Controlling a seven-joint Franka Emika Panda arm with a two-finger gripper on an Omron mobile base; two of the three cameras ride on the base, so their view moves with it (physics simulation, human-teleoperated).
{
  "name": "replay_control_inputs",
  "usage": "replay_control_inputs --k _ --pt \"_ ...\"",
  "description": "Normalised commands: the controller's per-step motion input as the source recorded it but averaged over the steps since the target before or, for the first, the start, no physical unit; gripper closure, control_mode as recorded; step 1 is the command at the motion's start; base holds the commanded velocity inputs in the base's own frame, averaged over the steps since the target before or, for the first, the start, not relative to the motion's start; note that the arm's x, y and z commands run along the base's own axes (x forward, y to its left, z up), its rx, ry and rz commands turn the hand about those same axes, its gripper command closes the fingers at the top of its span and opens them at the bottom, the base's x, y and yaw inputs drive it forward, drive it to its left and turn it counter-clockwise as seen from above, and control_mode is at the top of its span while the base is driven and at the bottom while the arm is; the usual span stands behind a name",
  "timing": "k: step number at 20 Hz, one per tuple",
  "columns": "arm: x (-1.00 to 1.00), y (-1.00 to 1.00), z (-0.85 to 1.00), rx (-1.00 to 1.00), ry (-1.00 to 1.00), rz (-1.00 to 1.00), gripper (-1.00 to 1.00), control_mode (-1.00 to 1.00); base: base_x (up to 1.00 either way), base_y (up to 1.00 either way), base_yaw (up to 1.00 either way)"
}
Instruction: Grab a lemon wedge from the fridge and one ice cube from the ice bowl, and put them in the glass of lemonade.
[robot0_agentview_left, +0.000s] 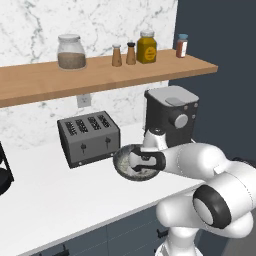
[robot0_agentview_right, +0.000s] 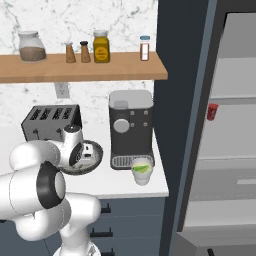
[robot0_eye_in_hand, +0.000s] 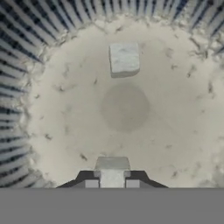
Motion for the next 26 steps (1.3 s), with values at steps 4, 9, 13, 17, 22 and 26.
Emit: replay_control_inputs --k 4,9,13,17,22,26 --pt "-0.03 0.0 0.08 0.0 0.0 0.0 1.0 -1.0 0.0 0.0 0.0" --pt "-0.28 0.0 0.42 0.0 0.0 0.0 1.0 -1.0 0.0 0.0 0.0" --pt "-0.35 -0.06 0.47 0.03 -0.01 0.0 1.0 -1.0 0.0 0.0 0.0" --pt "0.0 -0.26 0.1 0.07 -0.05 0.0 1.0 -1.0 0.0 0.0 0.0" --pt "0.0 -0.19 0.05 0.05 -0.04 0.0 1.0 -1.0 0.0 0.0 0.0" --pt "-0.16 -0.16 0.06 0.08 -0.05 0.0 1.0 -1.0 0.0 0.0 0.0"
